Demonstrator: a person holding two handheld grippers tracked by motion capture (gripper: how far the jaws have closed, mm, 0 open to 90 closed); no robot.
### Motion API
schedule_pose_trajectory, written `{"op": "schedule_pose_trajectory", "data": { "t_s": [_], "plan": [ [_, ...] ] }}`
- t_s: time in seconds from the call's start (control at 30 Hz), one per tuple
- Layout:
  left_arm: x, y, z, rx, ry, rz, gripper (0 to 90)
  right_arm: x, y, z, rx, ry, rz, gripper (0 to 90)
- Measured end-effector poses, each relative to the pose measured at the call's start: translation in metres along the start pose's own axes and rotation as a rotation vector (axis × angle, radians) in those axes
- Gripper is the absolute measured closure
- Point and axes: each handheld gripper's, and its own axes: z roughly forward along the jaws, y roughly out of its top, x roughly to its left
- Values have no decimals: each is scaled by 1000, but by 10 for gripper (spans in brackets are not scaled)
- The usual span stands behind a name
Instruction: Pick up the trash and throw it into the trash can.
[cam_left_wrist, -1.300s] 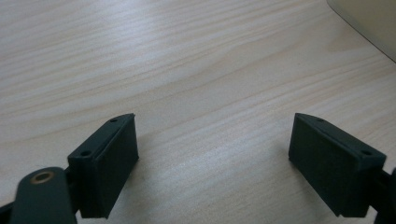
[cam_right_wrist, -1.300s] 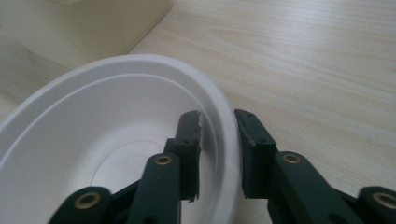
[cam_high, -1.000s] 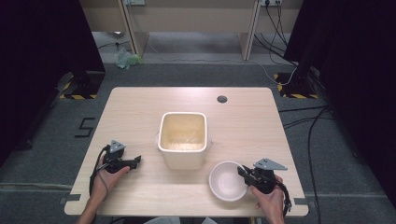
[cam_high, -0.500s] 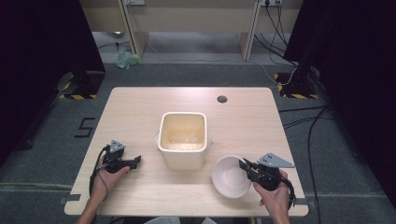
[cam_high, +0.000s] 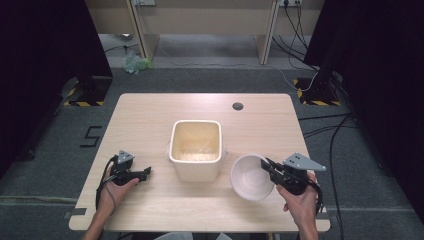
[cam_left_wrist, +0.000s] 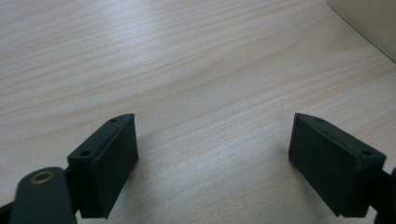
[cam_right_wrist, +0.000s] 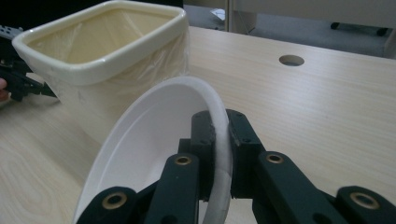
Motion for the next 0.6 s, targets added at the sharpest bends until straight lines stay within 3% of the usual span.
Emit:
{"op": "schedule_pose_trajectory", "data": {
  "t_s": [0.27,0.6],
  "plan": [
    [0,0,0,-2,-1,-3,147,-1,22,-6,-48,3,-18,830],
    [0,0,0,-3,-1,-3,147,-2,46,-3,-64,39,-25,830]
  ]
}}
